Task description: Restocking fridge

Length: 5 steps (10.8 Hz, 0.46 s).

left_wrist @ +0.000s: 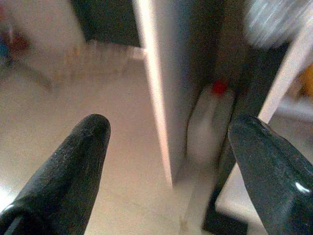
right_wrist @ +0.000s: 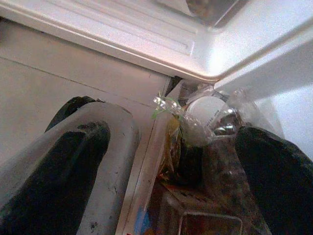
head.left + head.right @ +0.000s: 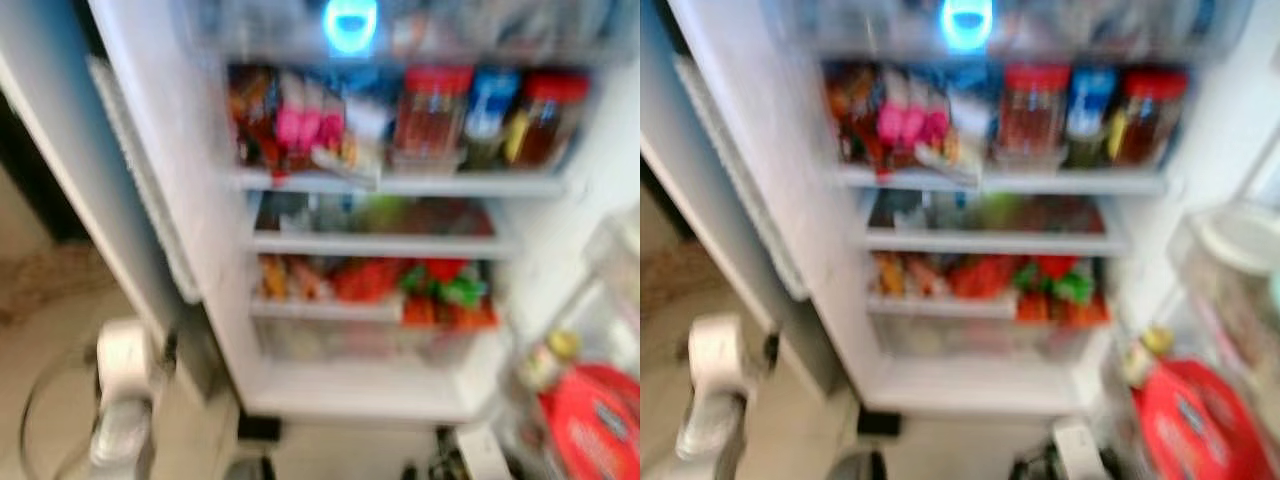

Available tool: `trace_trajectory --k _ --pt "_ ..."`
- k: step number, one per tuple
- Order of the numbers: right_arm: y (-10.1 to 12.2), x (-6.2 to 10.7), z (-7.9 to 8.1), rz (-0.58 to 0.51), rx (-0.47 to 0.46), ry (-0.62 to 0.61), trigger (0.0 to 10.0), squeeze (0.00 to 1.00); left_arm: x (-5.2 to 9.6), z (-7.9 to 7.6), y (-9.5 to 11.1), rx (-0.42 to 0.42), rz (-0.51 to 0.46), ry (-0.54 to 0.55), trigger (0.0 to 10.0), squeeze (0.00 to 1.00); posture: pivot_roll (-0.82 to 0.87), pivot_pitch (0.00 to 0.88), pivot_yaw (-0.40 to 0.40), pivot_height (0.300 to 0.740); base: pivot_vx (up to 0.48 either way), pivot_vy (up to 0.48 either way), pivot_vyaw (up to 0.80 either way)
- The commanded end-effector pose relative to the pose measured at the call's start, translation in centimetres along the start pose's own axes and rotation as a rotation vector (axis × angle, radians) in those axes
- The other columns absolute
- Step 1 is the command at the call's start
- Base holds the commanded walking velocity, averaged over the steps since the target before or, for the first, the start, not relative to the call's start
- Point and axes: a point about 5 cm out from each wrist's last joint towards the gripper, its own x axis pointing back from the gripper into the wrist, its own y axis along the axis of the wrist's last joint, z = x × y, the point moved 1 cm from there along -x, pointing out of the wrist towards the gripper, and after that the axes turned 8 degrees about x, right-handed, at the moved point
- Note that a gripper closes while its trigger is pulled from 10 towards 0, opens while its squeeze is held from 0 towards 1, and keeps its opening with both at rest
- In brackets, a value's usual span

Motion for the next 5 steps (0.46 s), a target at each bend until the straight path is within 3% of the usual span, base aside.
trace_trajectory --k 1,2,4,5 --pt "-3.3 0.8 1.7 0.131 0.006 0.055 10.0 0.00 0.1 1.9 -3.5 -0.011 0.163 0.057 10.0 0.00 0.05 0.000 0.002 0.591 0.000 0.000 0.00" --pt "-3.3 0.8 1.7 0.129 -0.001 0.056 10.0 0.00 0.8 2.6 -6.7 -0.064 0.303 0.049 10.0 0.00 0.04 0.000 0.005 0.591 0.000 0.000 0.00" --pt "-3.3 0.8 1.7 0.127 -0.020 0.050 10.0 0.00 2.1 5.3 -9.6 -0.001 0.442 0.179 10.0 0.00 0.03 0.000 0.010 0.591 0.000 0.433 0.00" --pt "-3.3 0.8 1.7 0.129 -0.020 0.051 10.0 0.00 2.8 5.9 -11.0 -0.061 0.512 0.188 10.0 0.00 0.03 0.000 0.012 0.591 0.000 0.424 0.00"
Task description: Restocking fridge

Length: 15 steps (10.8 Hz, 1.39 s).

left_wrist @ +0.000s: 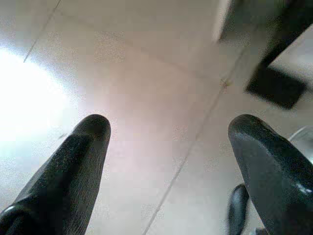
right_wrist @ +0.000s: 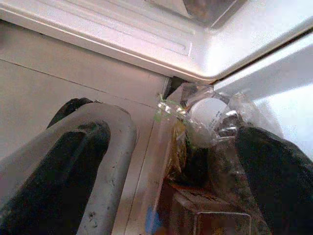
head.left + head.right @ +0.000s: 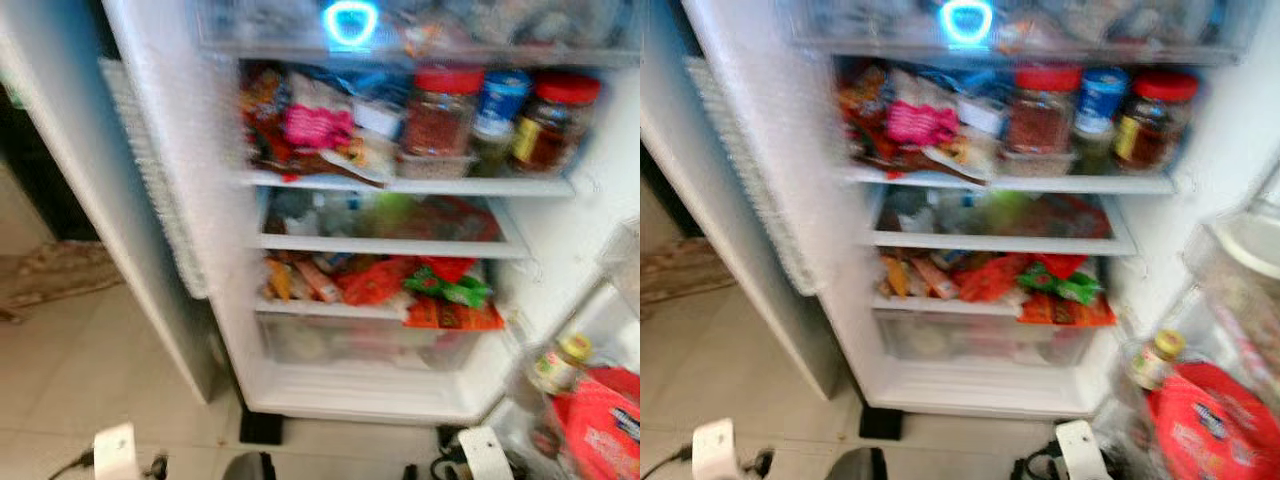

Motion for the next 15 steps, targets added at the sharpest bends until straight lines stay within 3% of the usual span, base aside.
trace_trajectory --k 1,4,8,10,15 --pt "-3.0 0.7 1.7 0.119 -0.004 0.058 10.0 0.00 0.1 0.3 -1.1 -0.048 0.035 0.002 10.0 0.00 0.03 0.000 0.015 0.591 0.000 0.424 0.00" --pt "-3.3 0.8 1.9 0.130 -0.014 0.066 10.0 0.00 0.6 -0.7 -3.8 -0.061 0.121 -0.022 10.0 0.00 0.03 0.000 0.016 0.591 0.000 0.429 0.00" --pt "-3.5 0.8 2.0 0.136 -0.015 0.059 10.0 0.00 0.2 0.3 -2.8 -0.085 0.132 -0.009 10.0 0.00 0.03 0.000 0.025 0.591 0.000 0.425 0.00" --pt "-3.4 0.8 2.3 0.130 -0.029 0.074 10.0 0.00 0.2 0.1 -2.9 -0.096 0.127 -0.010 10.0 0.00 0.03 0.000 0.030 0.591 0.000 0.189 0.00" --pt "-3.9 0.9 2.3 0.155 -0.019 0.085 10.0 0.00 0.4 -0.3 -3.5 -0.061 0.123 -0.011 10.0 0.00 0.03 0.000 0.017 0.691 0.000 0.000 0.00"
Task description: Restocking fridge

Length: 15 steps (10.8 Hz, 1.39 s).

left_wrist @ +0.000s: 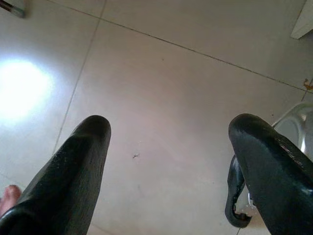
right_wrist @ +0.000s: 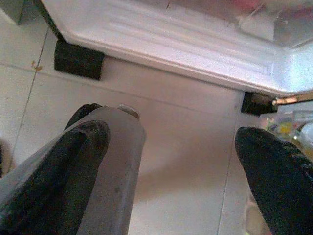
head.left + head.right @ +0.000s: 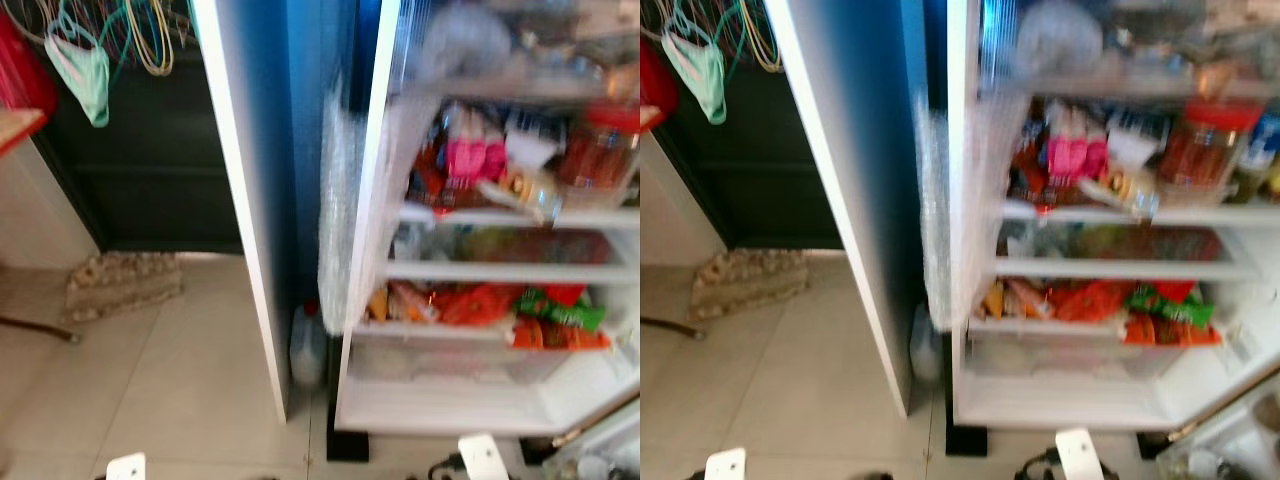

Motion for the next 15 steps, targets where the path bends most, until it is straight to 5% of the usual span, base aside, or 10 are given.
trace_trajectory --k 1,3,8,15 --pt "-2.9 0.6 1.1 0.114 0.027 0.050 10.0 0.00 0.2 -0.4 -1.0 -0.013 0.016 -0.003 10.0 0.00 0.03 0.000 0.014 0.706 0.000 0.000 0.00" --pt "-2.9 0.6 0.9 0.114 0.028 0.045 10.0 0.00 0.5 -0.9 -2.2 -0.024 0.033 -0.014 10.0 0.00 0.03 0.000 0.006 0.740 0.000 0.000 0.00" --pt "-1.5 0.2 1.3 0.064 -0.043 0.037 10.0 0.00 0.6 -1.0 -2.3 -0.043 0.016 -0.019 10.0 0.00 0.07 0.000 0.017 0.740 0.000 0.000 0.00" --pt "-1.5 0.2 0.4 0.060 -0.050 0.012 10.0 0.00 0.5 -2.1 -2.1 -0.067 0.022 -0.038 10.0 0.00 0.03 0.000 -0.003 0.740 0.000 0.294 0.00"
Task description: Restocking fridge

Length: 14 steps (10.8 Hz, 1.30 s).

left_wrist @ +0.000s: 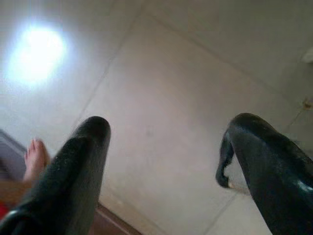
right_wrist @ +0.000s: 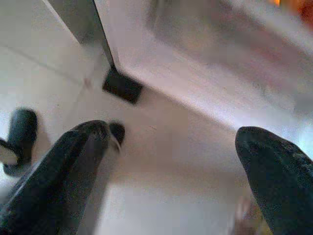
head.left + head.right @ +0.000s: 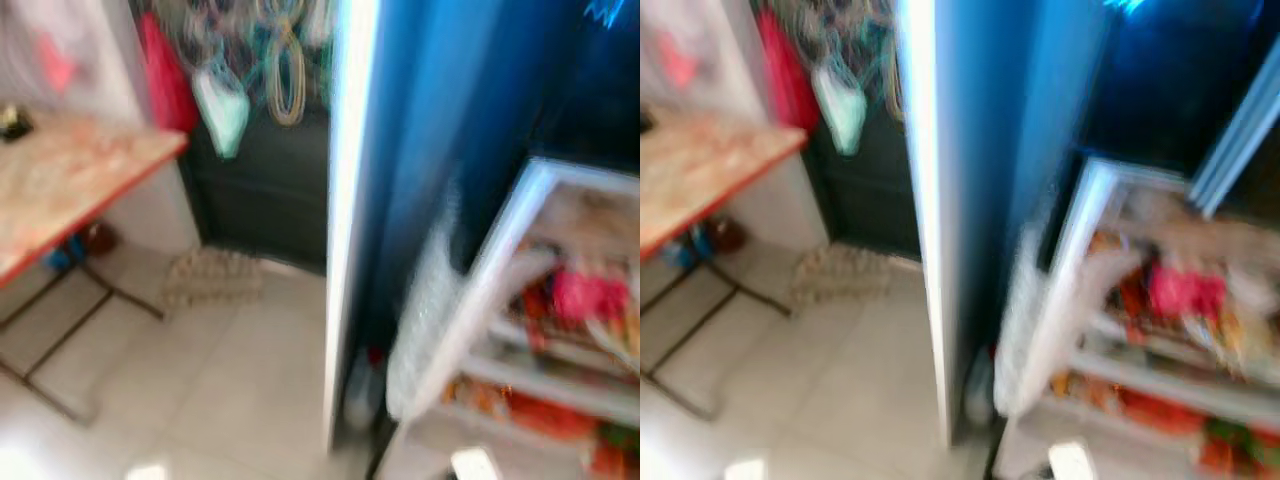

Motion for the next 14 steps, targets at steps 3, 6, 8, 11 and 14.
trace_trajectory --k 3,6,8,11,14 --pt "0.11 -0.07 0.53 0.010 -0.046 -0.003 10.0 0.00 0.00 1.03 -0.16 -0.024 0.011 0.018 10.0 0.00 0.03 0.000 0.006 0.740 0.000 0.294 0.00" --pt "-0.35 -0.01 0.81 0.032 -0.091 -0.003 10.0 0.00 0.03 1.30 -0.29 -0.045 0.014 0.018 10.0 0.00 0.02 0.000 0.018 0.740 0.000 0.294 -0.27" --pt "-0.42 0.00 0.80 0.035 -0.077 -0.010 10.0 0.00 0.04 1.36 -0.35 -0.052 0.014 0.017 10.0 0.00 0.02 0.000 0.017 0.740 0.000 0.294 -0.80" --pt "-0.65 0.04 0.94 0.045 -0.075 -0.012 10.0 0.00 0.07 1.57 -0.46 -0.078 0.015 0.018 10.0 0.00 0.02 0.000 0.027 0.740 0.000 0.096 -0.80" --pt "-0.72 0.05 1.01 0.046 -0.067 -0.012 10.0 0.00 0.09 1.48 -0.56 -0.100 0.019 0.005 10.0 0.00 0.01 0.000 0.028 0.740 0.000 0.000 -0.80"
